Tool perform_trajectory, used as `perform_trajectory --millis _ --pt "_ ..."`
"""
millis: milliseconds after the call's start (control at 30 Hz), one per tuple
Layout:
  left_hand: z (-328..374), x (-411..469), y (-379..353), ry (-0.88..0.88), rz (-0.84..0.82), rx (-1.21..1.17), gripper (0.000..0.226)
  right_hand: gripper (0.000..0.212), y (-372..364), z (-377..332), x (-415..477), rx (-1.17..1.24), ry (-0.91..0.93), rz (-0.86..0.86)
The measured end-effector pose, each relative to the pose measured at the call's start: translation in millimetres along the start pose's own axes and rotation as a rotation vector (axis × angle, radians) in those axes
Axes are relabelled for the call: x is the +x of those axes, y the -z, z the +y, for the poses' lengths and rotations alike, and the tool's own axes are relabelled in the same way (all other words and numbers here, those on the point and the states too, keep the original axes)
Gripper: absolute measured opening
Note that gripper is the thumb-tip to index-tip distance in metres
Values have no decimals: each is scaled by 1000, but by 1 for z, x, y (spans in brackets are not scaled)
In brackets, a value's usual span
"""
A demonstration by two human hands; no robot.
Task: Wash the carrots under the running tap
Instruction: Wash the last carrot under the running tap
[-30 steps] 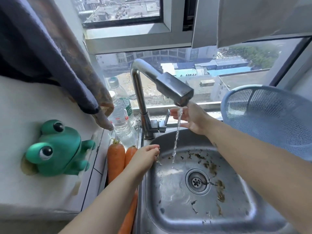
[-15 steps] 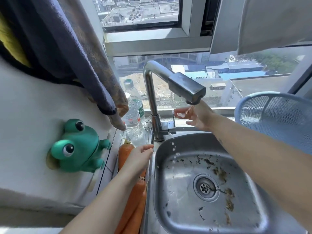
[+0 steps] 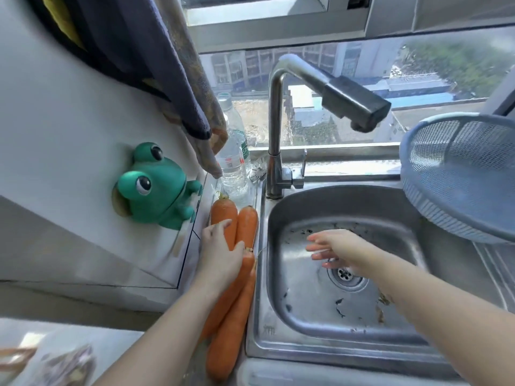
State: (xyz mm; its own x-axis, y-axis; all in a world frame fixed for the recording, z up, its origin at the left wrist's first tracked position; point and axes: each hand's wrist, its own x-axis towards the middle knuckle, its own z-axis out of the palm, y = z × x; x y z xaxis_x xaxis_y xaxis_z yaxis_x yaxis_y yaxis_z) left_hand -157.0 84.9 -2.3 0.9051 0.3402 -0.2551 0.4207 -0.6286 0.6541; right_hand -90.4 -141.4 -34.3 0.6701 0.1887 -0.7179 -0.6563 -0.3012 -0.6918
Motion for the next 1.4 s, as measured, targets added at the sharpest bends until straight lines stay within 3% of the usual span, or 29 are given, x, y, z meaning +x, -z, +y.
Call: perform_trajectory --millis 133,233,333,467,600,733,867,967,1100,1400 --pt "-21 -21 -3 12 -93 96 67 17 -48 8 -13 -171 -11 -204" --pt "-32 -36 -5 12 -117 151 76 25 -77 5 -17 -384 -4 -259" --pt "-43 -49 -11 9 -130 200 83 26 -95 6 -21 -440 -69 -355" --pt "-52 -58 -16 -10 -54 184 80 17 -108 6 -23 -376 -143 -415" --pt "-53 -61 -19 -86 -20 184 69 38 -109 7 -21 -219 -246 -406" --pt "-56 -62 -20 -81 -49 178 75 44 -106 10 -23 -85 -325 -420" --pt "-58 -68 -19 -118 -94 260 85 55 -104 11 -22 -40 -334 -446" --pt "-60 -78 -25 -182 -127 369 90 46 -102 10 -23 -14 -332 -465" --pt "-64 -83 -26 -164 -137 293 91 37 -105 10 -25 -39 -306 -438" --pt "-60 -80 -26 -213 -185 343 92 47 -102 12 -25 44 -311 -416"
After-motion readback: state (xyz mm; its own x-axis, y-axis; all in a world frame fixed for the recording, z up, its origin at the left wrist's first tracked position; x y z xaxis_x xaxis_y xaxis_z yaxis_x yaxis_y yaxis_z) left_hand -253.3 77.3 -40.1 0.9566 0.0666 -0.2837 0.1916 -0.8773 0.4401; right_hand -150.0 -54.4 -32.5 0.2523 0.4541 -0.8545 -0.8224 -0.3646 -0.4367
